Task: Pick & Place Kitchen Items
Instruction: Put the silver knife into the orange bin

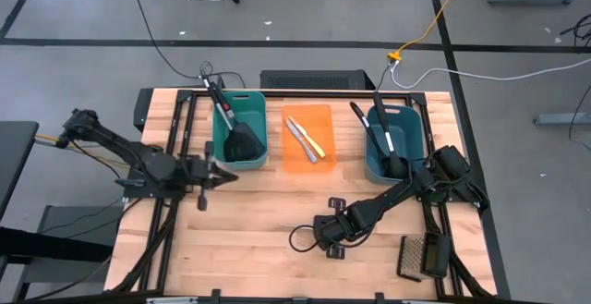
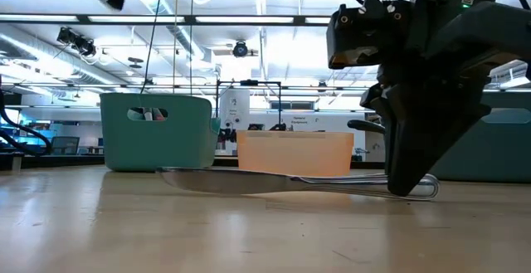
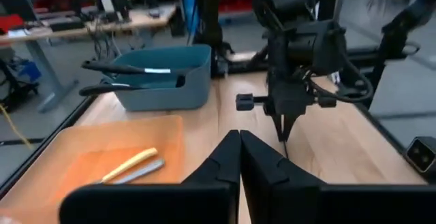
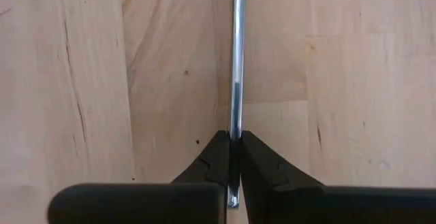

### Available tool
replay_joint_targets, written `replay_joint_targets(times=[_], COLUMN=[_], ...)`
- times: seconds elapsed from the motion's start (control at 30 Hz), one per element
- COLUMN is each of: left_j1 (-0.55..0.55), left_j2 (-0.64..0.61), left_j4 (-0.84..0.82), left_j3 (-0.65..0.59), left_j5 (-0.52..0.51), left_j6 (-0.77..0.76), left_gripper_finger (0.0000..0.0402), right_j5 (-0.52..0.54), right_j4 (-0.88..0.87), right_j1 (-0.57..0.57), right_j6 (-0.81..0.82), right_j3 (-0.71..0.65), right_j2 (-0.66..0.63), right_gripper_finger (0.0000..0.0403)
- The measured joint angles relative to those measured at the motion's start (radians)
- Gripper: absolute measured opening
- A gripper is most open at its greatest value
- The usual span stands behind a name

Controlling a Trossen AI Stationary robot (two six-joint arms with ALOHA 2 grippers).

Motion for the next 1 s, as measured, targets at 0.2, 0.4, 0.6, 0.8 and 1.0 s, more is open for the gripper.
replay_joint_targets(times=[0.2,0.4,0.6,0.8,1.0], left_j1=[-0.001,0.000,0.013,0.095,0.223], left_j2=[-0.202,-0.248,-0.249,-0.249,-0.249], left_j4=[0.198,0.219,0.276,0.308,0.296], left_j3=[-0.241,-0.376,-0.439,-0.473,-0.501], left_j5=[-0.069,0.005,0.010,0.024,0.136], left_j6=[0.055,0.060,0.063,0.044,-0.020], left_gripper_finger=[0.0004,0.0003,0.0002,0.0001,0.0001], right_j5=[0.002,0.010,-0.008,-0.009,-0.008], right_j4=[0.006,0.014,0.041,0.052,0.052], right_j1=[0.000,0.000,0.000,0.003,0.003], right_j6=[-0.003,-0.006,-0.004,0.001,0.016], right_j3=[0.000,-0.001,-0.001,-0.001,-0.001], right_j2=[0.001,0.002,0.002,0.002,0.002], right_gripper_finger=[0.0019,0.0019,0.0019,0.0019,0.0019])
